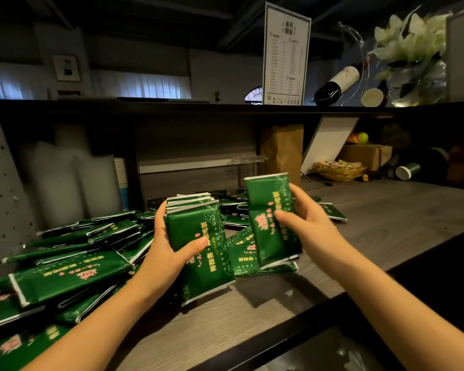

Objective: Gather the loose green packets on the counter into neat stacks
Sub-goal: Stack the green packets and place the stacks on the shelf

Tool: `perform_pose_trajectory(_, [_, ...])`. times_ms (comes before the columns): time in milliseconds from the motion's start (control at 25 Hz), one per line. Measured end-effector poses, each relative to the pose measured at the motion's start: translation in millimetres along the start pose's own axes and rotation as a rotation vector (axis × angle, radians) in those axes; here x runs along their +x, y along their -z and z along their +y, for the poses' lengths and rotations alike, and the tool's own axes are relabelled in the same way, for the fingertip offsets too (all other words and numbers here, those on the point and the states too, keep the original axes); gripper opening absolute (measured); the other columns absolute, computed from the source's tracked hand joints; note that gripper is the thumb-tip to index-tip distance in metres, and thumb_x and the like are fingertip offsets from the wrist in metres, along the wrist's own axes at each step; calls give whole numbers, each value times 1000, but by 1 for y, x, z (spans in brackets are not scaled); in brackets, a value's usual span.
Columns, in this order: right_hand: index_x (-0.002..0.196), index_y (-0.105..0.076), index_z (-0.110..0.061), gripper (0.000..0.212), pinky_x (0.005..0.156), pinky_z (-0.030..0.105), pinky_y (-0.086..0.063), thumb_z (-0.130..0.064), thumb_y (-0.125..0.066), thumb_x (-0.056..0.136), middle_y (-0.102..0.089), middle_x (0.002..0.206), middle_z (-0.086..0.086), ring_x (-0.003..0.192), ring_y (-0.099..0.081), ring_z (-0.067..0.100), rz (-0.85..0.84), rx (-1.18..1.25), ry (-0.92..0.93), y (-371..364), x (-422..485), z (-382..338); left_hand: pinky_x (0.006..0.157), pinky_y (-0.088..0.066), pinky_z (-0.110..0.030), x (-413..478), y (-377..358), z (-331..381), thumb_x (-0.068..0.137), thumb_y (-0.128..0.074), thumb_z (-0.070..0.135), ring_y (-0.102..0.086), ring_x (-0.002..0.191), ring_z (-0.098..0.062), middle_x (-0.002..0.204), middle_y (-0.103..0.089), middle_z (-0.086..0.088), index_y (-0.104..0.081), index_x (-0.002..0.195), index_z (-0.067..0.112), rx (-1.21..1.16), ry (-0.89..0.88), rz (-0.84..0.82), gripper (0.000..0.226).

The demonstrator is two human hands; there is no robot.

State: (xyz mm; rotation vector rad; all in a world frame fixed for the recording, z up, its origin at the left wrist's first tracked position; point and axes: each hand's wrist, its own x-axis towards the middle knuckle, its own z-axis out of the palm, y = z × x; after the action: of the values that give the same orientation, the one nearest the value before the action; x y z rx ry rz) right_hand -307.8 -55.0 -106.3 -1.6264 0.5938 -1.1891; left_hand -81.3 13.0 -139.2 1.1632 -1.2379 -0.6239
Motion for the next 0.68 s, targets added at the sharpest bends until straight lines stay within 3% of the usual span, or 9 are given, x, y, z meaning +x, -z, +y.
perform_pose_trajectory(80, [117, -48, -35, 47, 77, 26, -57, 2, -54, 89, -68, 104, -8, 94, -67, 5, -97, 7, -1, -27, -5, 7, 94, -47, -34, -1, -2, -1, 79, -67, 10, -56, 107, -2, 123, -54, 14, -10, 146, 36, -29, -11, 25, 92])
perform_pose_trajectory(200, [123, -46, -35, 52, 95, 29, -51, 1, -57, 88, -63, 117, -9, 107, -61, 4, -98, -108, 36, -65, -7, 24, 82, -49, -19, -3, -4, -2, 74, -66, 37, -57, 104, 2, 123, -52, 15, -11, 141, 42, -102, -15, 30, 87])
perform_pose_trajectory(320, [127, -36, -42, 57, 92, 5, -40, -6, -58, 89, -48, 123, -12, 108, -47, -15, -55, -196, 80, -88, -9, 33, 72, -51, -13, -5, -4, -1, 52, -79, 63, -62, 98, 5, 117, -55, 20, -10, 142, 42, -147, -7, -3, 115])
perform_pose_trajectory(400, [119, -29, -50, 57, 81, -5, -34, -8, -56, 91, -38, 122, -16, 101, -38, -28, -83, -207, 71, -94, -11, 35, 77, -52, -15, -4, -3, -4, 62, -84, 37, -62, 101, 4, 116, -58, 18, -7, 147, 34, -129, -33, 2, 115])
perform_pose_trajectory(480, [115, -31, -53, 56, 88, 3, -39, -6, -53, 92, -36, 130, -19, 109, -39, -24, -161, -124, 26, -94, -12, 34, 72, -52, -11, -3, -4, -6, 73, -72, 1, -64, 94, 7, 115, -58, 13, -6, 147, 33, -136, -56, -8, 105])
perform_pose_trajectory(560, [119, -39, -50, 55, 95, 25, -48, -3, -49, 92, -45, 136, -12, 117, -51, 0, -185, 69, -86, -91, -9, 34, 71, -52, -12, -1, -2, -6, 71, -70, -4, -65, 92, 6, 114, -59, 12, -7, 147, 34, -134, -46, -31, 105])
perform_pose_trajectory(680, [135, -32, -42, 64, 75, 29, -56, -11, -54, 84, -66, 110, -15, 95, -68, 10, -172, 273, -158, -85, 1, 31, 78, -55, -21, -2, 3, -2, 56, -86, 9, -65, 100, -3, 116, -62, 8, -17, 140, 42, -136, -32, -90, 114])
